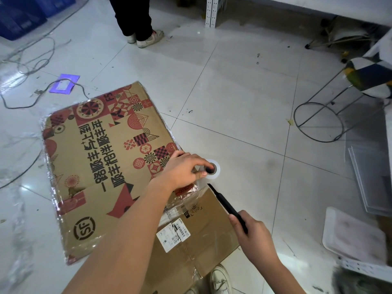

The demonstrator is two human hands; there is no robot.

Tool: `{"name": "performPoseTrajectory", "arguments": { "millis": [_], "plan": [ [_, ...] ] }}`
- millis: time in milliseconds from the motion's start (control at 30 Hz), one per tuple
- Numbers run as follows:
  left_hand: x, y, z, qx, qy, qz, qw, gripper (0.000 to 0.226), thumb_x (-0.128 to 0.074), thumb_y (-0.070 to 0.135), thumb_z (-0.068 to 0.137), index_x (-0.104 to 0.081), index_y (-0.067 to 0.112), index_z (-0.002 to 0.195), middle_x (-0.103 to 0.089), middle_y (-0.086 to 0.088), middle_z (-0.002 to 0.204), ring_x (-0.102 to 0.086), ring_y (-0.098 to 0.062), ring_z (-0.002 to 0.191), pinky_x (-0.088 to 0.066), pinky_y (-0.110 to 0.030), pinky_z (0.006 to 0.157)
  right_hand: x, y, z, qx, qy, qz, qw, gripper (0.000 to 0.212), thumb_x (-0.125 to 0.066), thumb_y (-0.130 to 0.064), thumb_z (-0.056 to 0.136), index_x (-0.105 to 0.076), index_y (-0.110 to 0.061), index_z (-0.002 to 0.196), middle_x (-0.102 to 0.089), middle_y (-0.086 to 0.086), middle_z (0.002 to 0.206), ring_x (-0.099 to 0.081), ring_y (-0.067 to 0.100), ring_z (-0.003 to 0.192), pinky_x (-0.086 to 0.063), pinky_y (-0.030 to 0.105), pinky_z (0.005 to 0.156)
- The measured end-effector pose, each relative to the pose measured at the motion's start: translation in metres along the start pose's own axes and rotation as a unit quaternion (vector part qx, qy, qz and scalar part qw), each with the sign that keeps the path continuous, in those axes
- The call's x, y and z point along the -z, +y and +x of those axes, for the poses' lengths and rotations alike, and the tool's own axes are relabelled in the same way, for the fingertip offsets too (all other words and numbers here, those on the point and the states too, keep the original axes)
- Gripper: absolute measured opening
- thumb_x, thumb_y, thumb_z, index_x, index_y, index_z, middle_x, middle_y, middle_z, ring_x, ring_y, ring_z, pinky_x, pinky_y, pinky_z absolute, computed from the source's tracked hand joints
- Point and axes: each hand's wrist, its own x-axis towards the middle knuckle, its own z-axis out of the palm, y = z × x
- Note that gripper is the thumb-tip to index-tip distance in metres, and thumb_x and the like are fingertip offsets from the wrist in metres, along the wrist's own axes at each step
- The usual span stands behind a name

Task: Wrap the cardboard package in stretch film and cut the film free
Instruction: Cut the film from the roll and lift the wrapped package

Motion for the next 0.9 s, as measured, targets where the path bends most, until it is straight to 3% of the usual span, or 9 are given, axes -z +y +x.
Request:
{"name": "performPoseTrajectory", "arguments": {
  "millis": [267,467,633,700,767,833,900],
  "plan": [
    [0.002,-0.002,0.004,-0.008,-0.002,0.018,1.0,0.031,-0.052,0.049,0.092,-0.056,0.05,0.123,-0.055,0.016,0.132,-0.048,-0.004,0.118,-0.017,-0.025,0.095,0.007,-0.011,0.0,-0.034,0.031,-0.109,0.993,0.04,-0.035,-0.059,0.092,-0.047,-0.023,0.081,-0.046,-0.005,0.053,-0.049,0.019,0.057,-0.038,0.028,0.056],
    [0.006,-0.001,0.01,0.021,-0.02,-0.016,0.999,0.027,-0.06,0.048,0.088,-0.061,0.05,0.115,-0.055,0.016,0.134,-0.049,-0.005,0.118,-0.016,-0.022,0.086,0.013,-0.028,0.004,-0.008,0.062,-0.19,0.98,0.038,-0.04,-0.056,0.092,-0.044,-0.02,0.079,-0.033,-0.008,0.046,-0.044,0.025,0.052,-0.028,0.029,0.046],
    [0.006,-0.002,0.016,0.049,-0.046,-0.029,0.997,0.019,-0.06,0.054,0.085,-0.056,0.061,0.102,-0.054,0.021,0.133,-0.046,-0.013,0.117,-0.02,-0.024,0.088,0.017,-0.045,0.005,-0.002,0.066,-0.24,0.968,0.039,-0.039,-0.055,0.094,-0.043,-0.019,0.08,-0.046,-0.001,0.054,-0.053,0.03,0.054,-0.018,0.026,0.041],
    [0.006,-0.003,0.016,0.052,-0.044,-0.027,0.997,0.018,-0.06,0.055,0.085,-0.058,0.061,0.102,-0.054,0.021,0.133,-0.047,-0.014,0.116,-0.021,-0.024,0.089,0.016,-0.051,0.009,0.015,0.057,-0.26,0.964,0.038,-0.055,-0.049,0.088,-0.041,-0.018,0.073,-0.051,0.003,0.048,-0.057,0.029,0.045,-0.008,0.021,0.04],
    [0.006,-0.003,0.016,0.051,-0.043,-0.027,0.997,0.019,-0.06,0.055,0.085,-0.059,0.059,0.104,-0.054,0.021,0.133,-0.047,-0.014,0.117,-0.021,-0.025,0.09,0.018,-0.057,0.014,0.038,0.077,-0.266,0.96,0.045,-0.071,-0.045,0.076,-0.037,-0.017,0.064,-0.049,0.003,0.038,-0.05,0.027,0.031,-0.001,0.015,0.043],
    [0.007,-0.003,0.017,0.051,-0.045,-0.029,0.997,0.02,-0.06,0.054,0.085,-0.06,0.058,0.105,-0.053,0.019,0.134,-0.047,-0.014,0.118,-0.02,-0.025,0.091,0.017,-0.061,0.014,0.045,0.07,-0.293,0.952,0.037,-0.05,-0.051,0.09,-0.043,-0.018,0.075,-0.063,0.004,0.058,-0.063,0.027,0.052,-0.016,0.024,0.04],
    [0.009,-0.001,0.017,0.053,-0.05,-0.027,0.997,0.022,-0.061,0.053,0.085,-0.061,0.056,0.107,-0.053,0.018,0.134,-0.048,-0.012,0.119,-0.018,-0.025,0.092,0.019,-0.066,0.016,0.02,0.027,-0.312,0.949,0.04,-0.025,-0.051,0.1,-0.049,-0.019,0.097,-0.067,0.001,0.085,-0.067,0.024,0.079,-0.03,0.03,0.053]
  ]
}}
